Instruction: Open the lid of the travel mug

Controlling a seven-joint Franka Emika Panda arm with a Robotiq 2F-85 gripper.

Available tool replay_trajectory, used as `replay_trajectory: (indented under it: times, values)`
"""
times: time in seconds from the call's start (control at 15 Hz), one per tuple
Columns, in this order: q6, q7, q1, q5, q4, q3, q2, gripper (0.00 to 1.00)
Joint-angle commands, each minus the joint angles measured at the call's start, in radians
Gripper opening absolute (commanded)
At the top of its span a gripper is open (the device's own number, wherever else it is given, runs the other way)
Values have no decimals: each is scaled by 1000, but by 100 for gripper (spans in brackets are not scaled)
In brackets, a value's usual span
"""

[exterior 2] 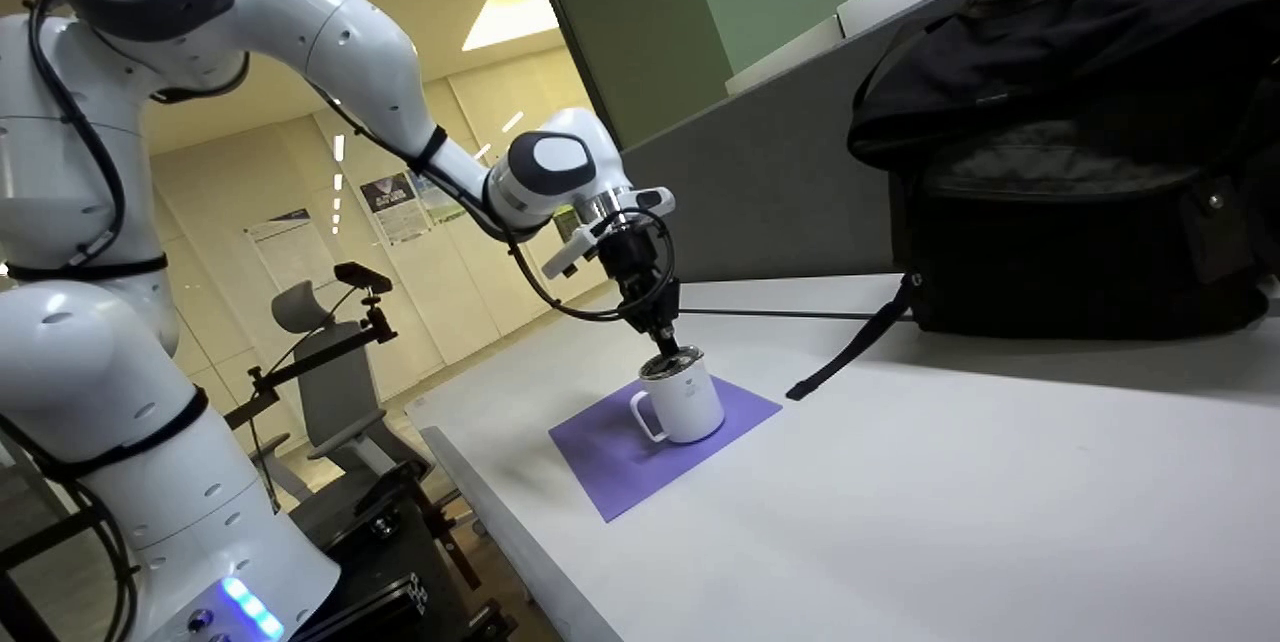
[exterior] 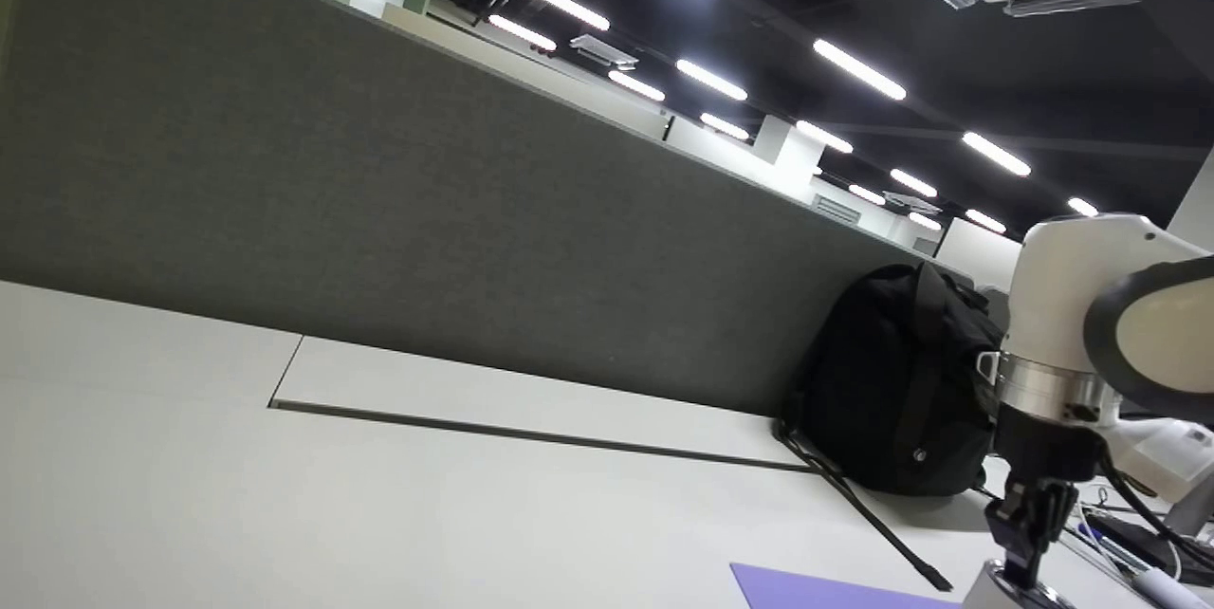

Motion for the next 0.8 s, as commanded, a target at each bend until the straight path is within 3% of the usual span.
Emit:
replay_trajectory:
  times: [0.0,0.67,0.73]
  values:
    - [11,43,7,-29,12,-26,-53,0]
    - [-34,-135,-70,122,26,-1,-202,0]
    - [-47,-157,-77,141,30,1,-209,26]
